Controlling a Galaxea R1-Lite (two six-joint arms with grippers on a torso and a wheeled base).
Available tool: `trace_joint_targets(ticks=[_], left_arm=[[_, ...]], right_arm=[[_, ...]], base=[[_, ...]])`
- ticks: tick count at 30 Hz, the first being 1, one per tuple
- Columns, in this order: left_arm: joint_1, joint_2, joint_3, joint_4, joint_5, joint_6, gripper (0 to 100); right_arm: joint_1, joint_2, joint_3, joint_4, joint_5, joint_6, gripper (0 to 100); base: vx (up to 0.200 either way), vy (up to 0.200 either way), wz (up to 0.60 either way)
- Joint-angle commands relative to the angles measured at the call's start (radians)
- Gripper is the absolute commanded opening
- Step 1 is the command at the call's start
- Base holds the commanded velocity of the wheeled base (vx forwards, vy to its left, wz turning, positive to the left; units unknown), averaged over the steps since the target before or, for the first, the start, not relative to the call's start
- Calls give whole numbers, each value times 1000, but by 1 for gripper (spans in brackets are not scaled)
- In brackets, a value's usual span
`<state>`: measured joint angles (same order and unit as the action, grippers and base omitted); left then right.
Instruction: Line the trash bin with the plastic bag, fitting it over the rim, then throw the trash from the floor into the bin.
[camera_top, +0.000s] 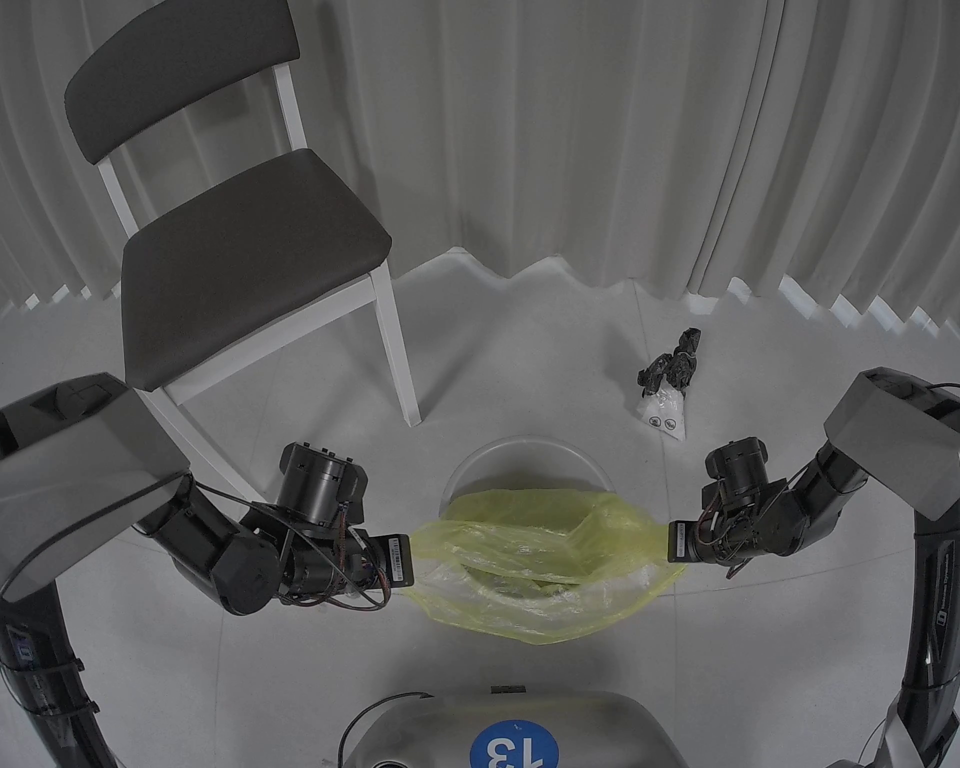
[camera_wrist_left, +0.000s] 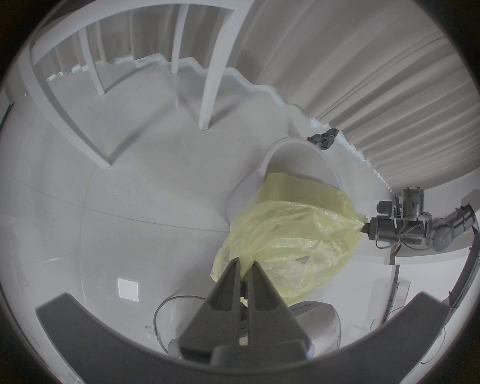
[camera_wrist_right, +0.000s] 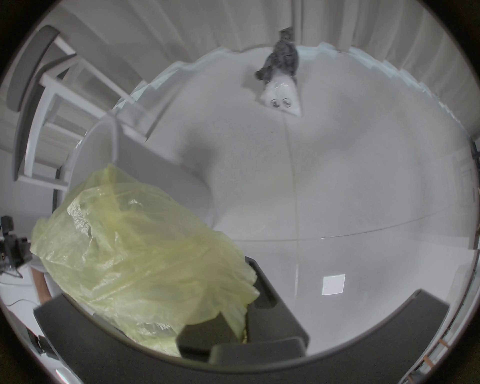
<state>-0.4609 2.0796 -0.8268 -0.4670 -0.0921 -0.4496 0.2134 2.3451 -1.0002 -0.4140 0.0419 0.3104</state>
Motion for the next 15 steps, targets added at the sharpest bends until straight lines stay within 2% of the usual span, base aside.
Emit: trace_joint_targets(ticks=[1, 6, 15], left_arm=[[36, 1, 25, -4, 0, 3, 0], [56, -3, 8, -13, -11, 3, 0], [42, 24, -21, -133, -12, 2, 0]], right_arm=[[52, 3, 23, -8, -4, 4, 0], [58, 3, -6, -9, -5, 13, 0], [-3, -4, 2, -3, -5, 6, 0]], base=[[0, 0, 0], [0, 0, 0], [0, 0, 0]])
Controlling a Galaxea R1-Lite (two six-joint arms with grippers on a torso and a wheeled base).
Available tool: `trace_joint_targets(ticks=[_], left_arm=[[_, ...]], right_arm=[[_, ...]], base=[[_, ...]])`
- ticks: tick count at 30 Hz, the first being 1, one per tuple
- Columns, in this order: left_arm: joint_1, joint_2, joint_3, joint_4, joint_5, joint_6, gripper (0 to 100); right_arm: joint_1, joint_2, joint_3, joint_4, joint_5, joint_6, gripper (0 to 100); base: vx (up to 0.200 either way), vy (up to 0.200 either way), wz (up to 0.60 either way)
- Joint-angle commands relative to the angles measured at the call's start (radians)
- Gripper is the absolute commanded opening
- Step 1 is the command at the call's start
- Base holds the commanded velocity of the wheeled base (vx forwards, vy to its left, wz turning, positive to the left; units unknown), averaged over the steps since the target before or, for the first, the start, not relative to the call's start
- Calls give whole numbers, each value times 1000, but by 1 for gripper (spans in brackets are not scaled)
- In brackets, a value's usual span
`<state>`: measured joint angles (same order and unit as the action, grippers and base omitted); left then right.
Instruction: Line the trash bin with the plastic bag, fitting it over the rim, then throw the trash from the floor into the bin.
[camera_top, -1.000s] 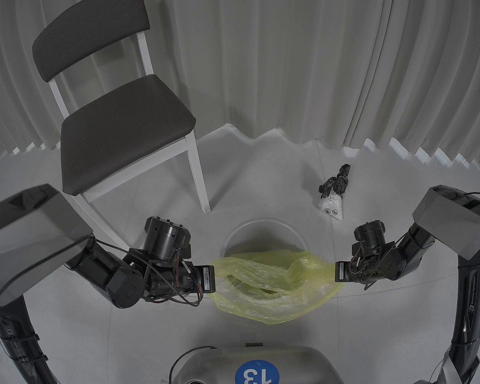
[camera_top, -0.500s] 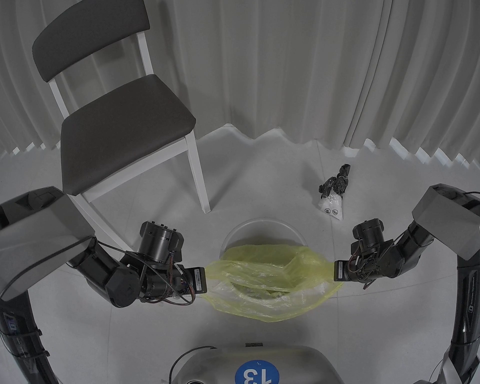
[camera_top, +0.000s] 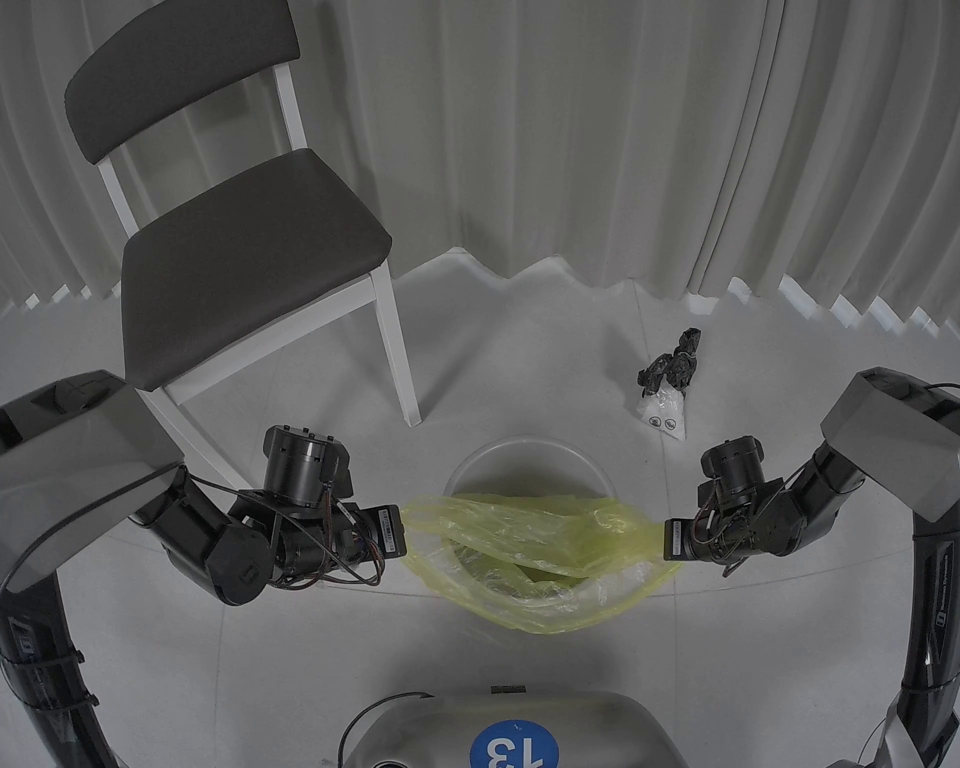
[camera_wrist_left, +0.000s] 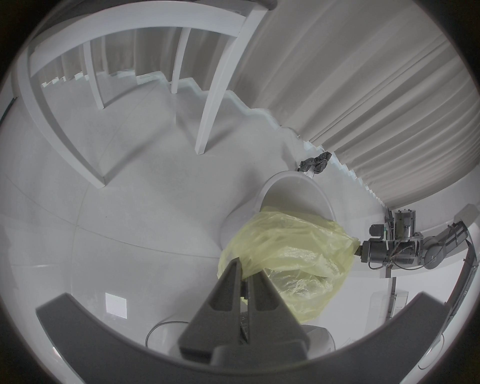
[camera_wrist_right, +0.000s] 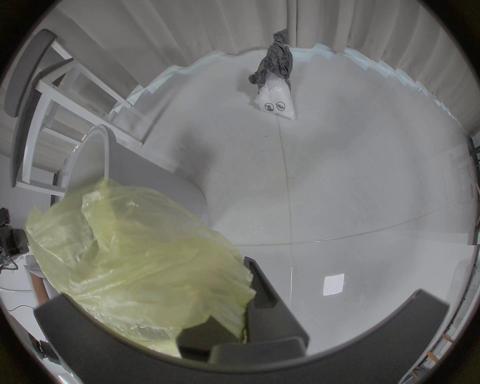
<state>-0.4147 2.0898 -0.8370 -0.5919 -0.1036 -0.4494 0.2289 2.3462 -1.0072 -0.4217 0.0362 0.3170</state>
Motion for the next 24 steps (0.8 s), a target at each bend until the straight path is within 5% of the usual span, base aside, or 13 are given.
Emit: trace_joint_targets(ticks=[1, 12, 19, 24], left_arm=[[-3, 15, -10, -6, -2, 3, 0], [-3, 52, -51, -9, -2, 8, 0], [-6, 69, -74, -11, -1, 6, 0], [-12, 70, -66, -12, -1, 6, 0]], right_arm=[[-22, -15, 22, 4, -1, -4, 0], [67, -349, 96, 92, -4, -102, 0], [239, -395, 75, 112, -75, -139, 0], [239, -384, 48, 166, -102, -180, 0]], base=[[0, 0, 0], [0, 0, 0], [0, 0, 0], [0, 0, 0]])
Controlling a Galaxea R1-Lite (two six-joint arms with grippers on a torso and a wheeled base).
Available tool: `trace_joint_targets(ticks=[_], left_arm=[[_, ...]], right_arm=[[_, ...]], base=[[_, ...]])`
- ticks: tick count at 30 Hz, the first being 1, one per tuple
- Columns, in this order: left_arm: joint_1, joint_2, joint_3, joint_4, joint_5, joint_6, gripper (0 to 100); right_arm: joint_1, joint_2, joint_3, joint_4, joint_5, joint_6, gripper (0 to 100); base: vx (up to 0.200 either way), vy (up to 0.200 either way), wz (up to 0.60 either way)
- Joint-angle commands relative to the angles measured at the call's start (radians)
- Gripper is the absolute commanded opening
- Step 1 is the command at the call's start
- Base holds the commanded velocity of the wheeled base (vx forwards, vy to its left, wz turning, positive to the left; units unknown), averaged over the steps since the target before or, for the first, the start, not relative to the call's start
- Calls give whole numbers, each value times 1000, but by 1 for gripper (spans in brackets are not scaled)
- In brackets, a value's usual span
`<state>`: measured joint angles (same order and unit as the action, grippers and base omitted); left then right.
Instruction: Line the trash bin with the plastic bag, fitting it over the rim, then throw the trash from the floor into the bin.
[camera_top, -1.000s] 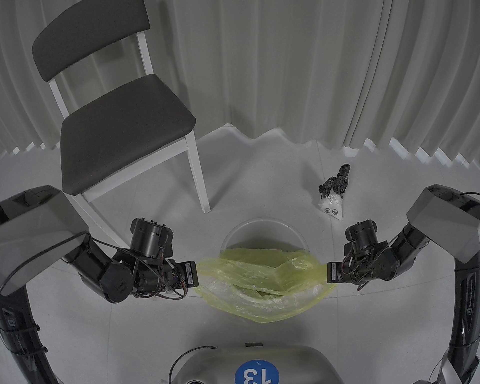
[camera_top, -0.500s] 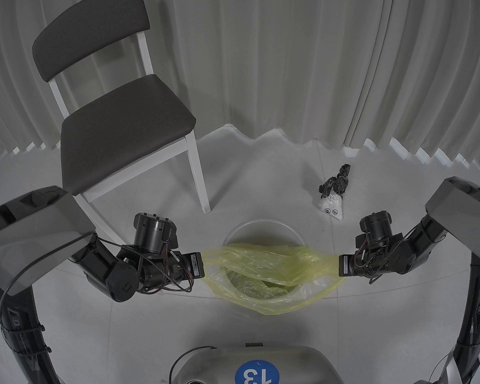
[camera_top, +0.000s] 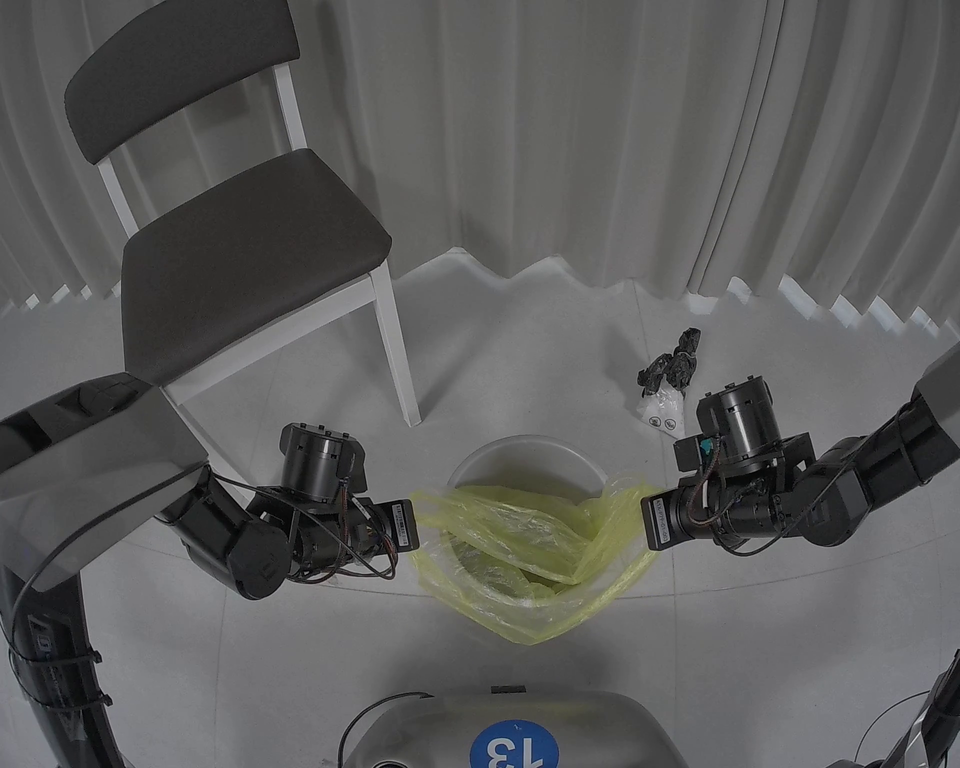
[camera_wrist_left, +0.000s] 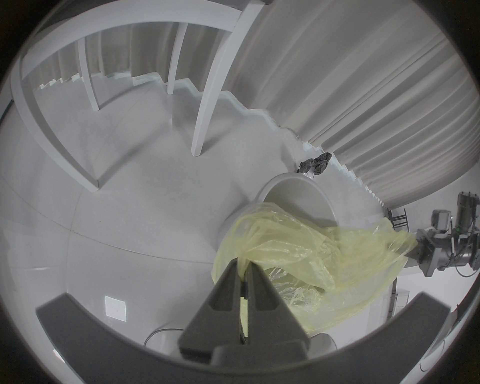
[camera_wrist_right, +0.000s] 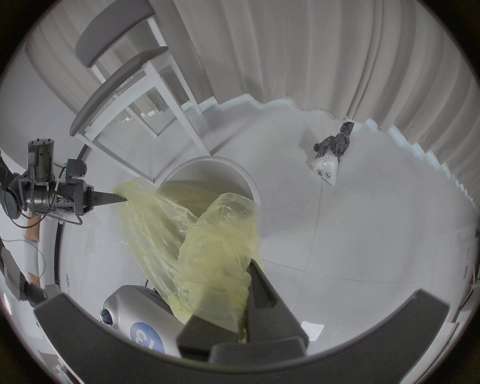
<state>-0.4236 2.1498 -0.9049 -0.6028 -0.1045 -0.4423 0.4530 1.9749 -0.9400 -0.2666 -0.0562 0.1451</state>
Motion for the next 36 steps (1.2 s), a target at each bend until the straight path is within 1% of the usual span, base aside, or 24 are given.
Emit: trace_joint_targets(ticks=[1, 4, 8, 9, 10, 11, 12, 15, 18, 19, 20, 22, 24, 27, 28, 29, 31, 32, 33, 34, 36], left_arm=[[-3, 10, 1, -2, 0, -1, 0], [-3, 12, -2, -2, 0, -3, 0], [-1, 12, 1, -2, 0, -4, 0], [-1, 12, 1, -2, 0, -4, 0], [-1, 12, 1, -2, 0, -4, 0], [2, 10, 1, -3, -1, -4, 0], [3, 10, -2, -3, -1, -6, 0], [3, 9, -3, -18, -1, -12, 0], [-4, 1, 11, -63, -1, -16, 0], [-4, 1, 11, -63, -1, -16, 0], [-9, -10, 24, -74, -1, -24, 0], [-14, -21, 27, -74, -1, -32, 0], [-15, -27, 32, -74, -1, -33, 0], [-14, -50, 38, -74, -3, -35, 0], [-14, -50, 38, -74, -3, -35, 0], [-12, -67, 44, -74, -4, -35, 0], [-12, -76, 46, -72, -4, -35, 0], [-14, -85, 44, -71, -4, -33, 0], [-15, -88, 43, -68, -6, -33, 0], [-15, -90, 41, -68, -4, -33, 0], [-20, -90, 40, -66, -6, -33, 0]], right_arm=[[13, -13, -16, 12, -13, -13, 0], [-10, -10, -14, 47, -24, -25, 0], [-100, 28, -10, 78, -25, -41, 0], [-119, 39, -3, 79, -25, -44, 0], [-119, 39, -3, 79, -25, -44, 0], [-154, 73, 9, 75, -25, -48, 0], [-163, 94, 9, 72, -25, -48, 0], [-168, 150, 0, 64, -24, -42, 0], [-157, 240, -20, 13, -19, -35, 0], [-157, 240, -20, 13, -19, -35, 0], [-140, 302, -37, -25, -11, -33, 0], [-134, 335, -51, -52, 1, -25, 0], [-134, 335, -51, -60, 55, -15, 0], [-148, 291, -28, -59, 230, 47, 0], [-148, 291, -28, -59, 230, 47, 0], [-185, 237, -10, -52, 331, 99, 0], [-212, 228, 3, -60, 340, 97, 0], [-243, 226, 13, -63, 311, 68, 0], [-254, 223, 21, -65, 292, 48, 0], [-270, 220, 38, -68, 268, 22, 100], [-280, 214, 58, -85, 249, -7, 100]], base=[[0, 0, 0], [0, 0, 0], [0, 0, 0], [0, 0, 0], [0, 0, 0], [0, 0, 0], [0, 0, 0], [0, 0, 0], [0, 0, 0], [0, 0, 0], [0, 0, 0], [0, 0, 0], [0, 0, 0], [0, 0, 0], [0, 0, 0], [0, 0, 0], [0, 0, 0], [0, 0, 0], [0, 0, 0], [0, 0, 0], [0, 0, 0]])
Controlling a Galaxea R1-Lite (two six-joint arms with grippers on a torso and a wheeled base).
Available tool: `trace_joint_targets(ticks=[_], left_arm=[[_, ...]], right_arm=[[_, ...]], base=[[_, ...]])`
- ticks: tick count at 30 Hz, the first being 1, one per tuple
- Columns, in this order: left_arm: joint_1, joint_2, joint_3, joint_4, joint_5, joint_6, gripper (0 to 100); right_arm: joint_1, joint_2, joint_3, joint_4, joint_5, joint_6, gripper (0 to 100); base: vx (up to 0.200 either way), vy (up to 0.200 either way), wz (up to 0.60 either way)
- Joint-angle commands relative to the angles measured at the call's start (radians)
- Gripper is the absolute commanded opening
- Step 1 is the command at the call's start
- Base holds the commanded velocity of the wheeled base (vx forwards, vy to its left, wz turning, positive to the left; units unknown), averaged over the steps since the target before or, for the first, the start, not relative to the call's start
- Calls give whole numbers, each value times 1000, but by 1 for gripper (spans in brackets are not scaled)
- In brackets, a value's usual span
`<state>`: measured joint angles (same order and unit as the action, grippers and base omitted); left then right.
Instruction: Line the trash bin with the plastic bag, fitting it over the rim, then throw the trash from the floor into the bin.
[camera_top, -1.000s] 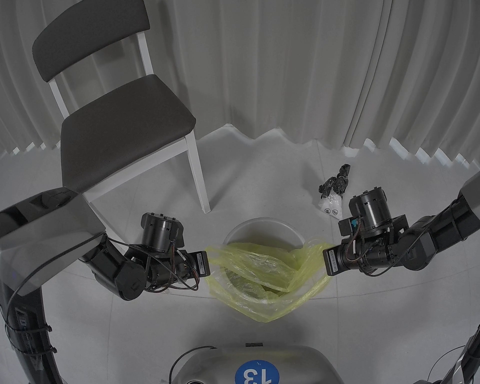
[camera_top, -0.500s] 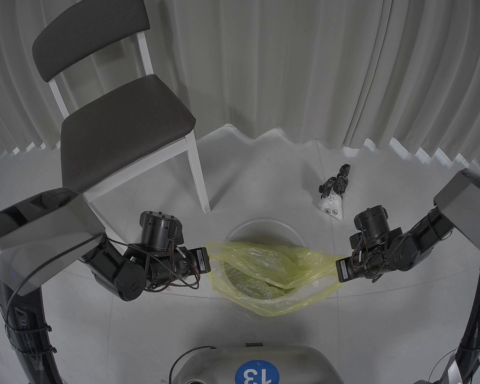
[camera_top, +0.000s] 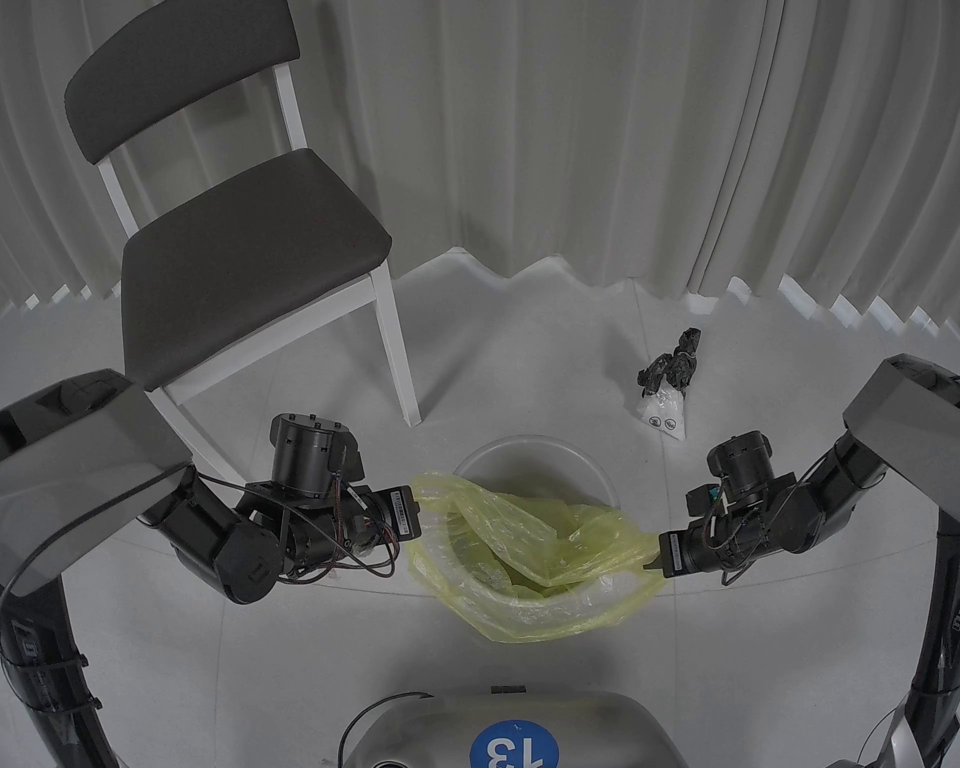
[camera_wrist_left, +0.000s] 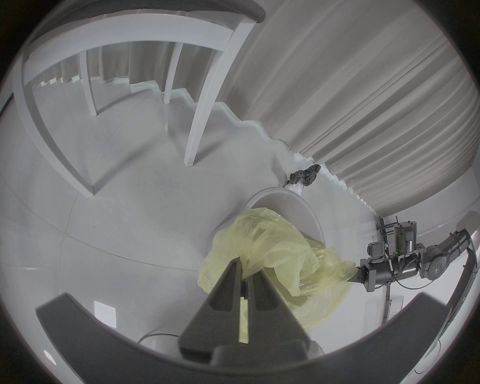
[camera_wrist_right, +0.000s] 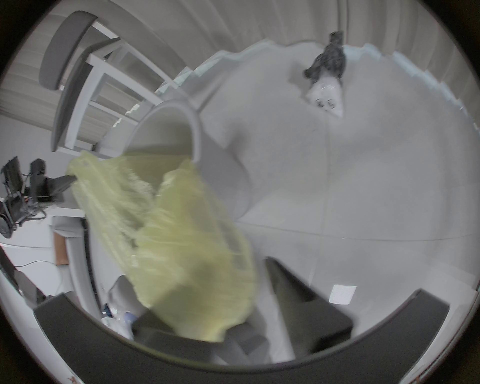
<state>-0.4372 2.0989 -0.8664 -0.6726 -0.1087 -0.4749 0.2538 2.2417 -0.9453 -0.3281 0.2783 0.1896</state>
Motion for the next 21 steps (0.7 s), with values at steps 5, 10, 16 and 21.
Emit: trace_joint_targets(ticks=[5, 10, 16, 21], left_arm=[[-23, -33, 4, -1, 0, -1, 0], [-21, -40, 7, 2, 1, -2, 0], [-15, -31, -3, -4, 7, -5, 0], [-26, -14, 0, -5, 9, -5, 0]], right_arm=[[-87, -67, 80, -60, -94, -70, 100], [-88, -109, 91, -55, -139, -98, 100], [-4, -317, 158, -40, -148, -114, 100], [-24, -364, 134, 135, -172, -225, 100]], base=[[0, 0, 0], [0, 0, 0], [0, 0, 0], [0, 0, 0]])
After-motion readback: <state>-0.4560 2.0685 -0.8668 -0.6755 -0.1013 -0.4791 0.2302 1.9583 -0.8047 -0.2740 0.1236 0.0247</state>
